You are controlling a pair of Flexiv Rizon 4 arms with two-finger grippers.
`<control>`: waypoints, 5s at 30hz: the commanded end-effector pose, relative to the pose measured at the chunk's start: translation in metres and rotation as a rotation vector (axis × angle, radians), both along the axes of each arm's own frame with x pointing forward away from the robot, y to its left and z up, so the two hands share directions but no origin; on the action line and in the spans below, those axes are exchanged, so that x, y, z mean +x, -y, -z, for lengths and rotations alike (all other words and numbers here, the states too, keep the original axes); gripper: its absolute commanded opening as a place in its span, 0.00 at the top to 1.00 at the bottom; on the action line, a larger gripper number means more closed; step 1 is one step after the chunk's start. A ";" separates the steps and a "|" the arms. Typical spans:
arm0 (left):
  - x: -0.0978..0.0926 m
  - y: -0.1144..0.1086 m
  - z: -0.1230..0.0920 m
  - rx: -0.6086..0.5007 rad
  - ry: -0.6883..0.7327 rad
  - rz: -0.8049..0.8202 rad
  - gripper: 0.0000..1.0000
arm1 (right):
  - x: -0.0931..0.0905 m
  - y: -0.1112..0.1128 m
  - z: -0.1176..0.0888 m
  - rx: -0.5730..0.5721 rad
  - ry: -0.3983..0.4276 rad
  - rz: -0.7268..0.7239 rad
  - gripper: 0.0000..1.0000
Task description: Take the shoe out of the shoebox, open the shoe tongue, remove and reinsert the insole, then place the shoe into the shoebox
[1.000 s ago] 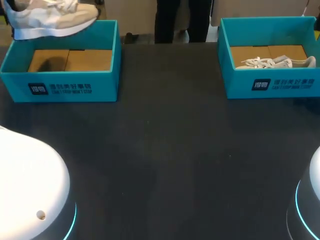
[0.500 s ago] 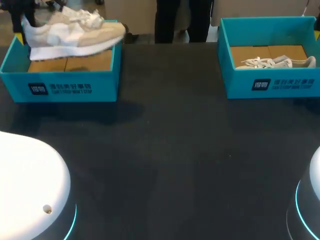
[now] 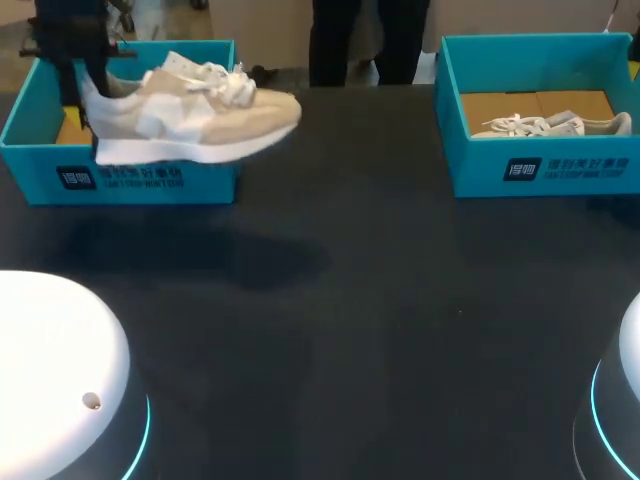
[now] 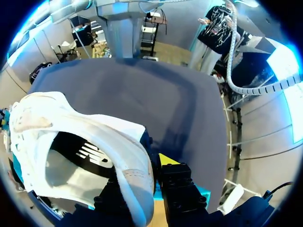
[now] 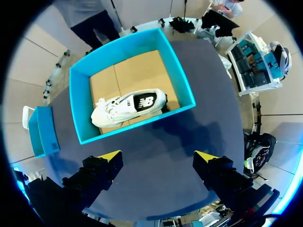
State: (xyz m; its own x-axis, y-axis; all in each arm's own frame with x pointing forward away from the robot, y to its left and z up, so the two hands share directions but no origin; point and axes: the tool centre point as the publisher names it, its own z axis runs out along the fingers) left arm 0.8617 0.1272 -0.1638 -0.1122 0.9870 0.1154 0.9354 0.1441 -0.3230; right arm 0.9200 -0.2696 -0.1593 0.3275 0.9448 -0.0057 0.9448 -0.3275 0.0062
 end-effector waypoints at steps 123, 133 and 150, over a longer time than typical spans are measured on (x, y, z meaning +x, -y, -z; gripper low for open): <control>-0.174 0.293 0.213 0.038 0.442 0.203 0.00 | 0.000 0.000 0.000 0.000 0.000 0.001 0.00; -0.161 0.270 0.141 -0.161 0.334 -0.010 0.00 | 0.000 0.000 0.000 0.000 0.000 0.001 0.00; -0.151 0.239 0.113 -0.195 0.109 -0.326 0.00 | 0.000 0.000 0.000 0.000 0.000 0.001 0.00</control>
State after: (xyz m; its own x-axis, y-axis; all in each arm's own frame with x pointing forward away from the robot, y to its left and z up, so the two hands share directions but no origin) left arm 0.7110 -0.1194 -0.2743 -0.4095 0.9120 -0.0220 0.8846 0.3910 -0.2543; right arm 0.9200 -0.2696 -0.1592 0.3275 0.9448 -0.0057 0.9448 -0.3275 0.0062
